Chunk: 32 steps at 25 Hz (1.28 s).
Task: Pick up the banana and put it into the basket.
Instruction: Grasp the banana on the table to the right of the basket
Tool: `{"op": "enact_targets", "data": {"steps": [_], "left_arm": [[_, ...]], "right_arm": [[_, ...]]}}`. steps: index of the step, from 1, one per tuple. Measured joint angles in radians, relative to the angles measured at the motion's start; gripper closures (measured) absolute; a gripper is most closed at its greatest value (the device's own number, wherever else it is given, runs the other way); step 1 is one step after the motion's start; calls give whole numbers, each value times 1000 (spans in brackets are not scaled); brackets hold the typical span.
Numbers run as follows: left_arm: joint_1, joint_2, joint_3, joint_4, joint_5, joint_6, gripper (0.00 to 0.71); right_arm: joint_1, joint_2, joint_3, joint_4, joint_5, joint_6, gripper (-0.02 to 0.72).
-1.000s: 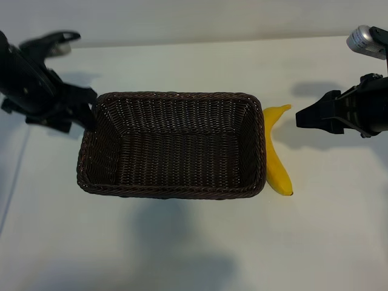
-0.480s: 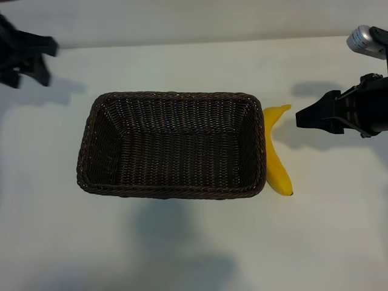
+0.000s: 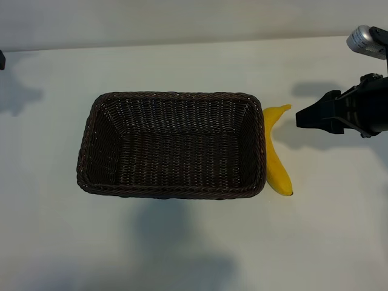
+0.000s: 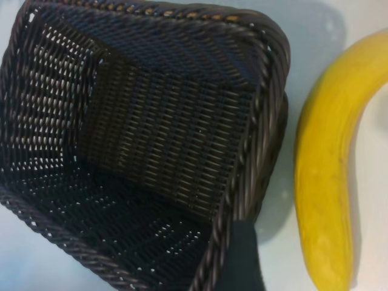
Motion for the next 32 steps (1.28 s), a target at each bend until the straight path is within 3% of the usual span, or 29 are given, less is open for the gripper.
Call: {"op": "enact_targets", "data": {"steps": [7, 15, 22, 28, 32], "left_arm": [[0, -78, 0, -51, 2, 28, 172], [-1, -343, 35, -52, 3, 44, 172], [-1, -670, 285, -75, -6, 51, 172], [-1, -970, 539, -113, -81, 55, 172], [-12, -1093, 696, -120, -138, 56, 172]], "right_arm": [[0, 0, 0, 0, 0, 0, 109], [0, 0, 0, 0, 0, 0, 109], [0, 0, 0, -1, 0, 1, 109], [0, 0, 0, -1, 2, 5, 109], [0, 0, 0, -1, 3, 5, 109]]}}
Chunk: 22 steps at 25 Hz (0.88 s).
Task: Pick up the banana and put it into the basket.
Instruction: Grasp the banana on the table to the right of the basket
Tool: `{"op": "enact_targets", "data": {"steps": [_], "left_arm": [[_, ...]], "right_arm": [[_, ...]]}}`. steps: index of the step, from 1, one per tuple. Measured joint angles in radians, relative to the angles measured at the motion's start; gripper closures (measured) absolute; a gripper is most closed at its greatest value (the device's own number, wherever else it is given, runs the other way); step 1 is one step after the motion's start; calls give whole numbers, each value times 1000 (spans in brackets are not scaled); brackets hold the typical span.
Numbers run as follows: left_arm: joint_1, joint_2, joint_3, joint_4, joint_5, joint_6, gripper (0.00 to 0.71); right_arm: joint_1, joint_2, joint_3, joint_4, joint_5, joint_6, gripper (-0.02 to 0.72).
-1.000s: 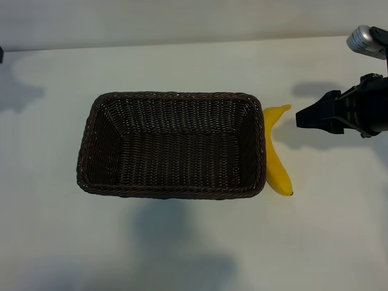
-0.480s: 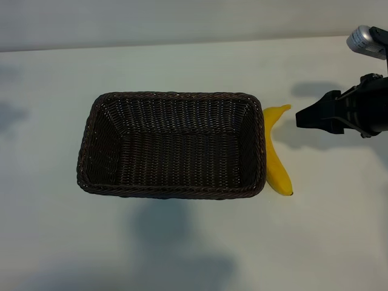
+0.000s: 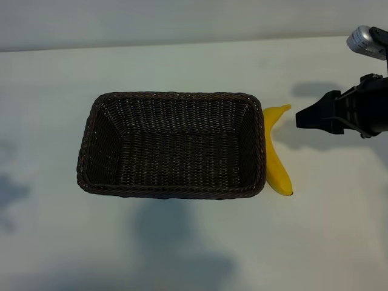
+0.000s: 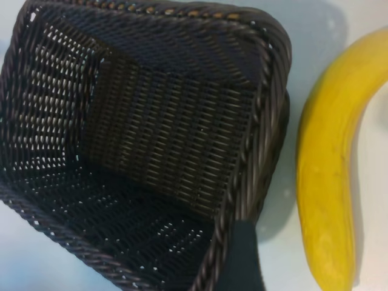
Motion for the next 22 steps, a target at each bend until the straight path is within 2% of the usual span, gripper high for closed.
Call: {"op": "enact_targets", "data": {"steps": [4, 7, 14, 22], "left_arm": [[-50, -77, 118, -6, -33, 0, 172], [-82, -113, 159, -6, -29, 0, 172], [-88, -173, 180, -6, 12, -27, 172], [-88, -286, 301, 0, 6, -33, 172]], "right_arm": [[0, 0, 0, 0, 0, 1, 109], [0, 0, 0, 0, 0, 1, 109], [0, 0, 0, -2, 0, 2, 109], [0, 0, 0, -3, 1, 3, 109]]}}
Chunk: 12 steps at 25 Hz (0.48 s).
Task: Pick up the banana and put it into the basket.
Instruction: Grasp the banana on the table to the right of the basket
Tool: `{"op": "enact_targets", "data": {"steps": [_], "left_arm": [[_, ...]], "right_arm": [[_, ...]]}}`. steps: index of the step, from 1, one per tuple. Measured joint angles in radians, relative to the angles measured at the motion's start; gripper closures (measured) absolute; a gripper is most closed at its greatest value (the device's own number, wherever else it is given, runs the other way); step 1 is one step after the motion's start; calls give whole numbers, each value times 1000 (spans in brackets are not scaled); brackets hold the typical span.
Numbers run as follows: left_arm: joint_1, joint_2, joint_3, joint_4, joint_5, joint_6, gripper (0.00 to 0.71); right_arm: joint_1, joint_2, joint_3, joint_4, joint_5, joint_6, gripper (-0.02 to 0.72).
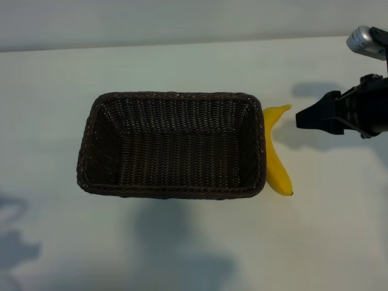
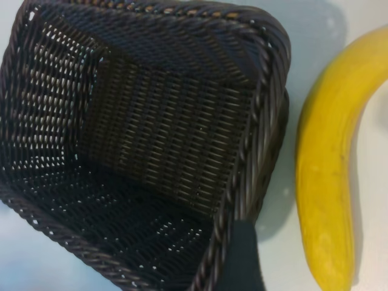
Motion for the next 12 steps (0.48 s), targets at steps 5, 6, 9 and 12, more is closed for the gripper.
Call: {"op": "enact_targets", "data": {"steps": [5, 6, 9, 12], "left_arm": [[0, -114, 3, 2, 1, 0, 172], [0, -134, 3, 2, 1, 0, 172], [0, -211, 3, 3, 1, 0, 172], [0, -324, 3, 3, 2, 0, 172]], "right_arm": [[0, 0, 0, -14, 0, 7, 109], [0, 0, 0, -15, 0, 12, 109], [0, 0, 0, -15, 1, 26, 109], [0, 0, 0, -15, 1, 29, 109]]}}
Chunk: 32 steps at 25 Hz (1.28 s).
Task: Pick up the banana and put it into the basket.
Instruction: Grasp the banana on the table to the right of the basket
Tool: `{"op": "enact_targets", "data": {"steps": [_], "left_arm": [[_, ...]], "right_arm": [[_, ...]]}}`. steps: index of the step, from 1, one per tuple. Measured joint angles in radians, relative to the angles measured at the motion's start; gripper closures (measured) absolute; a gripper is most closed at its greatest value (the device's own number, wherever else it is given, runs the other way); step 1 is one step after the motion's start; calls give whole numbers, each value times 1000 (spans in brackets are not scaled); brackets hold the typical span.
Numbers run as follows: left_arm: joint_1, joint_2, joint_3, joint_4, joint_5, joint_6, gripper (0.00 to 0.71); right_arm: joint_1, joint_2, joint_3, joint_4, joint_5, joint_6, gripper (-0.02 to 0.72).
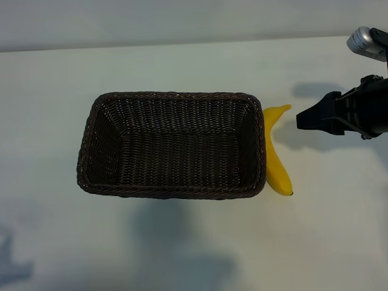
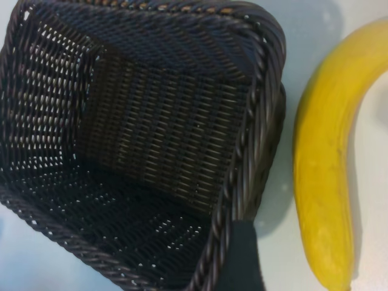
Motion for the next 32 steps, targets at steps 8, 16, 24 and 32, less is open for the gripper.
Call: {"op": "enact_targets", "data": {"steps": [8, 16, 24, 32], "left_arm": [[0, -55, 0, 0, 20, 0, 172], [0, -55, 0, -3, 20, 0, 172], [0, -55, 0, -3, 20, 0, 172], [0, -55, 0, 0, 20, 0, 172]], "right_arm": [[2, 0, -27, -34, 24, 34, 109], [50, 54, -242, -297, 35, 325, 109], [86, 184, -392, -604, 177, 610, 109], [247, 191, -393, -864, 201, 731, 109]]}}
